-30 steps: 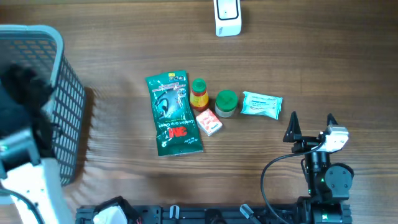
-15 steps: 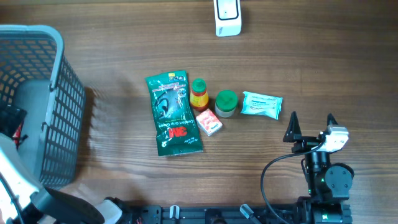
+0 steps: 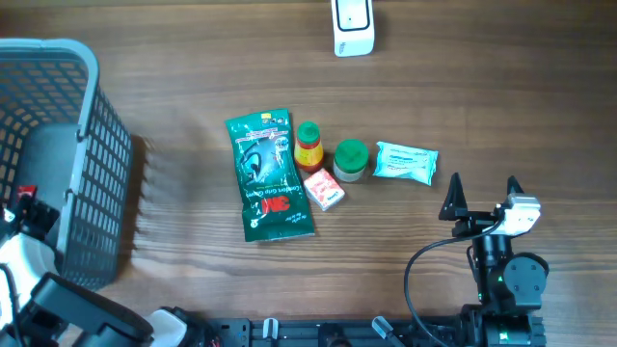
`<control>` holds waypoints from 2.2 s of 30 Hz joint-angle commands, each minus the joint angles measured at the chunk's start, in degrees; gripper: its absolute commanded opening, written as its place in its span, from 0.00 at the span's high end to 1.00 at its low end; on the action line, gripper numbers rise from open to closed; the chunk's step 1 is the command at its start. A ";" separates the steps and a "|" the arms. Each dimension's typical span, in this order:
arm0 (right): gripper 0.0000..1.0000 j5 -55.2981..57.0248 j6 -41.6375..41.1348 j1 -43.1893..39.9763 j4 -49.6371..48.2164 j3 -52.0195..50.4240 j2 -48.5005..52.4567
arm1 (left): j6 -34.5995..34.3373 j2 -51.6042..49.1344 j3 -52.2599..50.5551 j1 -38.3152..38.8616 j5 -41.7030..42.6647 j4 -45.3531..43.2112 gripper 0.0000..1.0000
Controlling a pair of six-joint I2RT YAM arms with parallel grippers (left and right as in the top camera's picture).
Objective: Scan the item barcode
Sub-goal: 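Return the left gripper to the basket and grasp the red stick sachet, then carry the red sachet with the left gripper and lay it beside the wipes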
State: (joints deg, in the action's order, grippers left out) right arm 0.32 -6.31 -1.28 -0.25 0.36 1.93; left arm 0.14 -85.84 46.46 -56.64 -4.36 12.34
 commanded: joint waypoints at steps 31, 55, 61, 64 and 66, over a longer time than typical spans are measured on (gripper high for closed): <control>0.00 0.76 0.31 -0.20 -0.22 -0.07 -0.15 | 10.21 -8.20 -0.48 -1.77 3.23 -11.74 0.24; 0.00 0.76 0.28 -0.20 -0.22 -0.07 -0.15 | 5.84 -3.15 -0.48 0.48 12.28 -10.49 0.96; 0.00 0.76 0.26 -0.20 -0.22 -0.07 -0.15 | 4.98 15.04 -0.46 7.91 12.26 -12.37 0.96; 0.00 0.76 0.28 -0.20 -0.22 -0.07 -0.15 | -0.13 24.79 -0.46 11.89 12.26 -14.88 0.96; 0.00 0.76 0.28 -0.20 -0.22 -0.07 -0.15 | -2.84 29.81 -0.46 13.94 12.31 -15.58 0.96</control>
State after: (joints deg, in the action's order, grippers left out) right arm 0.32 -6.31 -1.28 -0.23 0.36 1.93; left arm 3.29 -63.94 45.87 -45.74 7.20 -2.17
